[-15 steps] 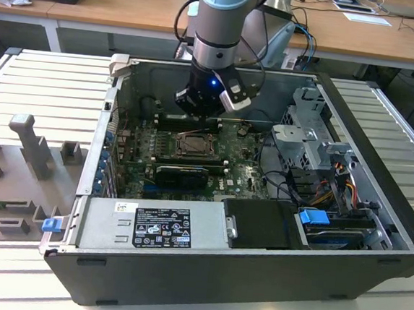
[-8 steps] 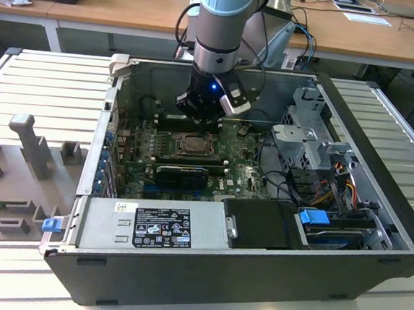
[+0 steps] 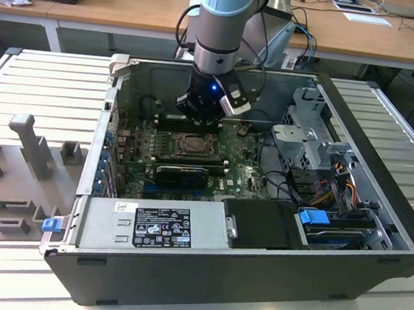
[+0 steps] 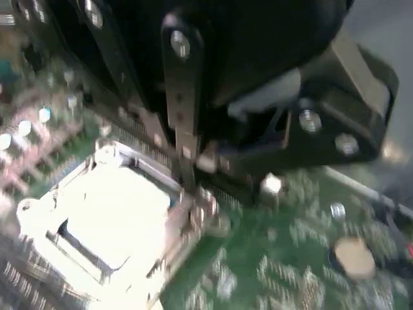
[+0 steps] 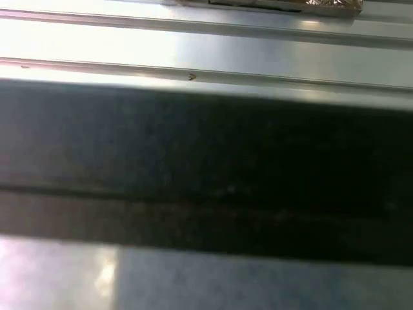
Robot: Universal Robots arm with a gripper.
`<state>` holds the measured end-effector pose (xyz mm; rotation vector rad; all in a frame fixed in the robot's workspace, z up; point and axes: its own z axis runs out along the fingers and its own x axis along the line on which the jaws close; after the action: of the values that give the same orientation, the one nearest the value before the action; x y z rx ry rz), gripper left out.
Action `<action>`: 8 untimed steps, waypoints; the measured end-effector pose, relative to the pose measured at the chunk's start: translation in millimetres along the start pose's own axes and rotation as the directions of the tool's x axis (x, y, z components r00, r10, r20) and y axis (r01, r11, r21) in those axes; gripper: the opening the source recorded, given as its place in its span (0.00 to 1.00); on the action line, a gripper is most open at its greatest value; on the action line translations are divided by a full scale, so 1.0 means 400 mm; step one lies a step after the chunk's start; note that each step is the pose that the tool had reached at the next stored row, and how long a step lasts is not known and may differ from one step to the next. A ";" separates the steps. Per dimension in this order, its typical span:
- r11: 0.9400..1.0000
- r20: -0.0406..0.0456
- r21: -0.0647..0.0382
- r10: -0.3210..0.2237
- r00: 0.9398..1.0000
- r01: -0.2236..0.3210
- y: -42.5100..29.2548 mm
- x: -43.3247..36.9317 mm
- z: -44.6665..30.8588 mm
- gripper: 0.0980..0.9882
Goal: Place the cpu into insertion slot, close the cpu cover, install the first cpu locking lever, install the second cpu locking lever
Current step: 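Install the first cpu locking lever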
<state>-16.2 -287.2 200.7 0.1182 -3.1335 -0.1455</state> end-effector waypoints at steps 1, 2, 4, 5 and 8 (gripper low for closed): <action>1.000 0.000 0.001 0.000 1.000 0.000 0.000 0.000 0.001 0.01; 1.000 0.000 0.001 0.001 1.000 -0.001 0.000 0.000 0.000 0.01; 1.000 0.001 0.000 0.000 1.000 0.000 0.001 0.000 -0.010 0.01; 1.000 0.000 0.000 0.000 1.000 0.000 0.002 0.000 -0.018 0.01; 1.000 0.000 0.000 0.000 1.000 0.000 0.001 0.000 -0.031 0.01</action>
<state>-16.1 -287.8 213.0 0.1179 -3.1336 -0.1456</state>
